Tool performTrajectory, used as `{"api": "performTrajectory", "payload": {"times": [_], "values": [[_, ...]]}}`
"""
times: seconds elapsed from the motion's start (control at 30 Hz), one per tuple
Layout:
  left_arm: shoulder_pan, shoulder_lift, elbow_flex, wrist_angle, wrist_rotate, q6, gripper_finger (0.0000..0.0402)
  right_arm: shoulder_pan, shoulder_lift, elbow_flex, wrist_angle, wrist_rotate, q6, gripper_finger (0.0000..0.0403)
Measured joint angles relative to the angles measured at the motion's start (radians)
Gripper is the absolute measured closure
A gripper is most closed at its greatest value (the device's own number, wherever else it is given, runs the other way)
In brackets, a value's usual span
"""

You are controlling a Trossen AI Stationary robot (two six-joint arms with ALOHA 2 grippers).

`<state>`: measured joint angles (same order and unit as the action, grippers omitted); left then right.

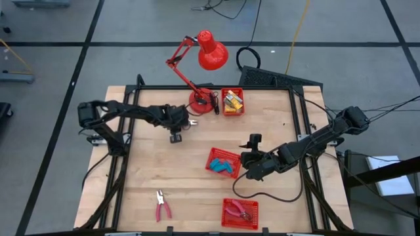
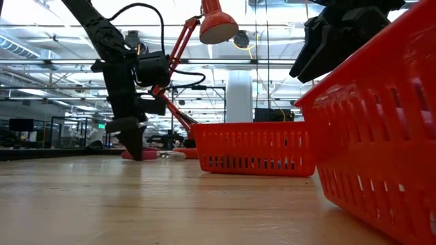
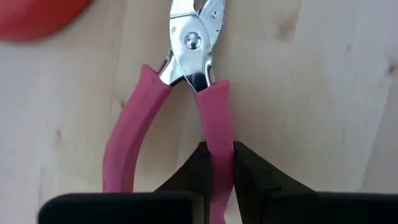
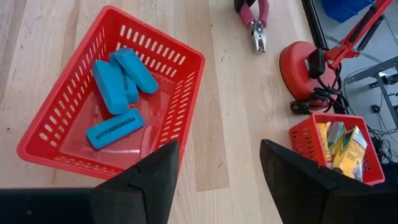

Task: Pick & Place School Supplies
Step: Put the pink hole puncher into the bottom red basket

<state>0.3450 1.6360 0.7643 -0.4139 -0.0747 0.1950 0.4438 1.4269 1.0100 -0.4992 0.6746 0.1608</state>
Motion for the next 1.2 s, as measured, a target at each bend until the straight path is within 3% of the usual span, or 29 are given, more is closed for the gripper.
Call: {"api": "performTrajectory", "payload": {"times": [0.6,0.93,1.2], "values": [[-0.373,-0.262,0.022,-0.037,-0.097,-0.228,0.0362,-0.080,0.000,0.000,-0.002,0.000,0.010,0.0191],[-0.673,-0.244,0.127,0.002,-0.127,-0.341,0.0362,-0.205,0.000,0.000,-0.022,0.008,-0.017,0.0191],[-0.802,-0.080,0.219,0.178,-0.076,-0.344,0.0362,-0.304,0.001,-0.082,0.121,0.002,-0.102,0.0191]]}}
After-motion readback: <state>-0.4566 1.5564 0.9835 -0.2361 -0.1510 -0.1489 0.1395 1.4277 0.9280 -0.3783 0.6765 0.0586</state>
